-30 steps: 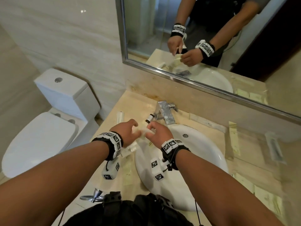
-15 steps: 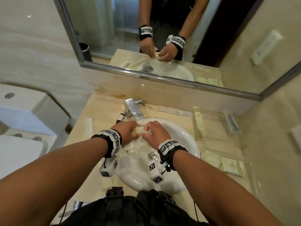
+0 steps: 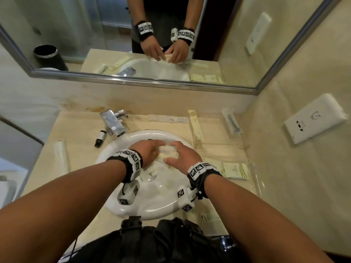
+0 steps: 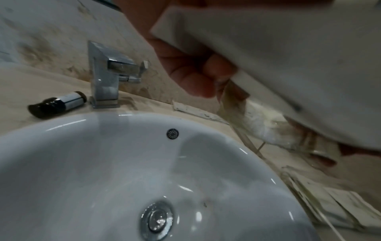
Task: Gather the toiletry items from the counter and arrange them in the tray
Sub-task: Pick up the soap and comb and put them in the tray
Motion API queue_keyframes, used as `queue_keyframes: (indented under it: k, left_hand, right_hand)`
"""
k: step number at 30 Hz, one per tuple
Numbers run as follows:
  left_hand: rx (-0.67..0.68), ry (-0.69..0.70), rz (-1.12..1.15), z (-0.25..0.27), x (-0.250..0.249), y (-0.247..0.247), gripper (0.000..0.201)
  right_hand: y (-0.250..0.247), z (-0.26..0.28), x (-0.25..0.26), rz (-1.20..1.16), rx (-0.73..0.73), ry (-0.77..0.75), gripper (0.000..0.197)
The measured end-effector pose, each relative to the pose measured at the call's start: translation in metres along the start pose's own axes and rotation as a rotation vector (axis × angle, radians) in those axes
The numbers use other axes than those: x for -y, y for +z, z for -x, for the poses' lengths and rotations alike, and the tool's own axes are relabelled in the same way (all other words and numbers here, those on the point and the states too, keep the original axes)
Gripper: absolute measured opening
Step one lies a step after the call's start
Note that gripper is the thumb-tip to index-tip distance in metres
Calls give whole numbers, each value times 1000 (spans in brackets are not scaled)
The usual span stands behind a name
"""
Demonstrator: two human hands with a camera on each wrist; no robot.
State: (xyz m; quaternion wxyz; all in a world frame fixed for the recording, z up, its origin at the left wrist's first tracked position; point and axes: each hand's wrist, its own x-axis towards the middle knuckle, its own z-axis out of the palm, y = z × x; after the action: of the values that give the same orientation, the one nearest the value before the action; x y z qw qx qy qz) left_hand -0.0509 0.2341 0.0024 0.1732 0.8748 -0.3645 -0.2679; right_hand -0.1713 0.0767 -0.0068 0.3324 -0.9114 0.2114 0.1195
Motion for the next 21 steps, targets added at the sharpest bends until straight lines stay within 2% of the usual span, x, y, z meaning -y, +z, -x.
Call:
queue_keyframes:
  k: [4,7,9,12,13,15,18,21]
  left_hand:
    - [-43,10,35,-12,-22,15,37]
    - [-1,16,50,-18,-41,26,39]
    - [63,40,14,-20,-54,33,55]
    - [155,85,-126,-24,-70,45,95]
    - [163,111,-181,-26,-76,49,101]
    - [144,145,-265,-29,-89,54,98]
    - [72,114,-250,-32,-107,62,74]
    - [56,60,-185,-36,-119,69,63]
  right_hand:
    - [-7,11,-36,-142,-56,65,52]
    - [-9,16,-58,-337,-132,146,32]
    - [-13,18,-69,-394,-165,165,25]
    - [-23,23,-83,-395,-206,176,21]
    - [-26,26,-87,-398,-218,176,19]
    - [-30,31,-93,-381,-234,171,17]
    - [-32,39,-98,-396,-234,180,26]
    - [-35,50,-103,-415,-196,144,66]
